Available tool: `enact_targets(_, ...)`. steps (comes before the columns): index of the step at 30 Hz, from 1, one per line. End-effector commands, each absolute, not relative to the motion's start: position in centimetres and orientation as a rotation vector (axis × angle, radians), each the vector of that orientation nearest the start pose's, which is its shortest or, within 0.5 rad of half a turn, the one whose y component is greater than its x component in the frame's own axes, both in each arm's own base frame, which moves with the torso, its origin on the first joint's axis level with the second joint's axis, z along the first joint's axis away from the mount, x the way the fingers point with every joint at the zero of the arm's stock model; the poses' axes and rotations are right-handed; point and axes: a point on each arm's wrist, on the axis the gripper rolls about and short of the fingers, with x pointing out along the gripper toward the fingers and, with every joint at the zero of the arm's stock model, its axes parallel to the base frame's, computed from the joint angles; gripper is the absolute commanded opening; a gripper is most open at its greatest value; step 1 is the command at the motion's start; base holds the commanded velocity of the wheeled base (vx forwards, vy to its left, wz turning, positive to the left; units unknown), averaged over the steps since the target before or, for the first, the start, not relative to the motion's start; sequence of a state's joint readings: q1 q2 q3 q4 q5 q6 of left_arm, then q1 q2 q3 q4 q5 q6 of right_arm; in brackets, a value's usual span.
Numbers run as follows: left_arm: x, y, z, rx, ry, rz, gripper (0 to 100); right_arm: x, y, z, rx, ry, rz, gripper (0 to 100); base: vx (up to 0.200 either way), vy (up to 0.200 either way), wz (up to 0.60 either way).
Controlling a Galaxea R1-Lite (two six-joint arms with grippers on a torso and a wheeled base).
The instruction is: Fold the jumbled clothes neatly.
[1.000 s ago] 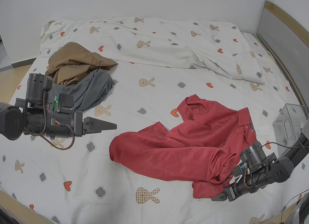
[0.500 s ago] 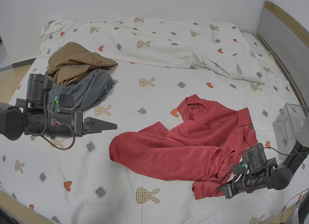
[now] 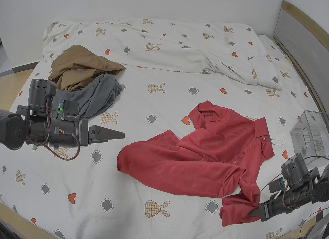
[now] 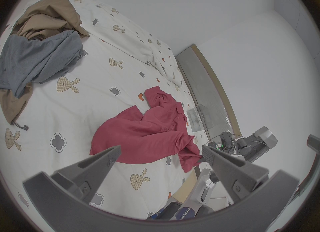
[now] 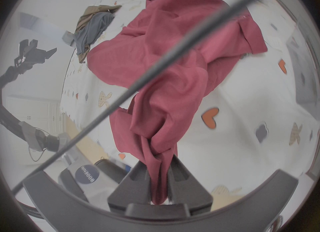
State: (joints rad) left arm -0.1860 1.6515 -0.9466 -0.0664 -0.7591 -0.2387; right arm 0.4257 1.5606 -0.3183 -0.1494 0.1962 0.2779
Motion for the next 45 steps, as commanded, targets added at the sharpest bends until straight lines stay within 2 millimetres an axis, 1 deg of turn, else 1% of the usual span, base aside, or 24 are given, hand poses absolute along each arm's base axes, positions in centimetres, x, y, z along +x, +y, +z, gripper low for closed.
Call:
enact_targets(1, 27.5, -6.8, 18.6, -0.401, 0.744, -0.836, 100, 11.9, 5.9, 15.0, 0.239, 1.062, 0.446, 0, 0.000, 0.000, 0.00)
enact_targets(3, 27.5, -6.8, 18.6, -0.400, 0.744, -0.837, 100, 11.2, 5.6, 16.0, 0.231, 1.090, 0.433, 0, 0.000, 0.000, 0.00)
enact_targets(6, 27.5, -6.9, 18.6, -0.400, 0.746, -0.838, 100, 10.7, 5.5, 16.3, 0.217, 1.144, 0.421, 0, 0.000, 0.000, 0.00)
enact_targets(10, 27.5, -7.0, 18.6, -0.399, 0.747, -0.841, 100, 10.5, 5.3, 16.0, 0.210, 1.169, 0.408, 0, 0.000, 0.000, 0.00)
enact_targets(20, 27.6, -7.0, 18.4, -0.401, 0.753, -0.840, 100, 10.0, 5.0, 15.9, 0.163, 1.225, 0.402, 0, 0.000, 0.000, 0.00)
enact_targets(23, 27.6, -7.0, 18.3, -0.401, 0.755, -0.840, 100, 9.7, 5.0, 15.5, 0.146, 1.250, 0.406, 0, 0.000, 0.000, 0.00)
enact_targets(25, 27.7, -7.0, 18.2, -0.402, 0.758, -0.839, 100, 9.3, 4.9, 14.7, 0.103, 1.280, 0.426, 0, 0.000, 0.000, 0.00)
enact_targets(26, 27.7, -7.0, 18.2, -0.402, 0.758, -0.839, 100, 9.2, 4.8, 14.6, 0.098, 1.283, 0.428, 100, 0.000, 0.000, 0.00)
enact_targets(31, 27.7, -7.1, 18.2, -0.402, 0.759, -0.840, 100, 9.2, 4.7, 14.1, 0.076, 1.307, 0.432, 100, 0.000, 0.000, 0.00)
enact_targets(38, 27.7, -7.0, 18.2, -0.401, 0.758, -0.840, 100, 9.3, 4.6, 14.3, 0.085, 1.287, 0.426, 100, 0.000, 0.000, 0.00)
enact_targets(40, 27.7, -7.0, 18.2, -0.401, 0.758, -0.840, 100, 9.7, 4.2, 14.3, 0.111, 1.274, 0.377, 100, 0.000, 0.000, 0.00)
enact_targets(41, 27.7, -7.0, 18.2, -0.401, 0.758, -0.840, 100, 10.4, 3.8, 14.2, 0.142, 1.246, 0.329, 100, 0.000, 0.000, 0.00)
enact_targets(42, 27.7, -7.0, 18.2, -0.401, 0.758, -0.840, 100, 10.4, 3.8, 14.2, 0.142, 1.246, 0.329, 100, 0.000, 0.000, 0.00)
enact_targets(43, 27.7, -7.0, 18.2, -0.401, 0.758, -0.840, 100, 12.1, 3.3, 13.6, 0.191, 1.201, 0.268, 100, 0.000, 0.000, 0.00)
enact_targets(44, 27.7, -7.0, 18.2, -0.401, 0.758, -0.840, 100, 12.1, 3.3, 13.6, 0.191, 1.201, 0.268, 100, 0.000, 0.000, 0.00)
enact_targets(45, 27.7, -7.0, 18.2, -0.401, 0.758, -0.840, 100, 13.5, 2.7, 12.8, 0.211, 1.170, 0.225, 100, 0.000, 0.000, 0.00)
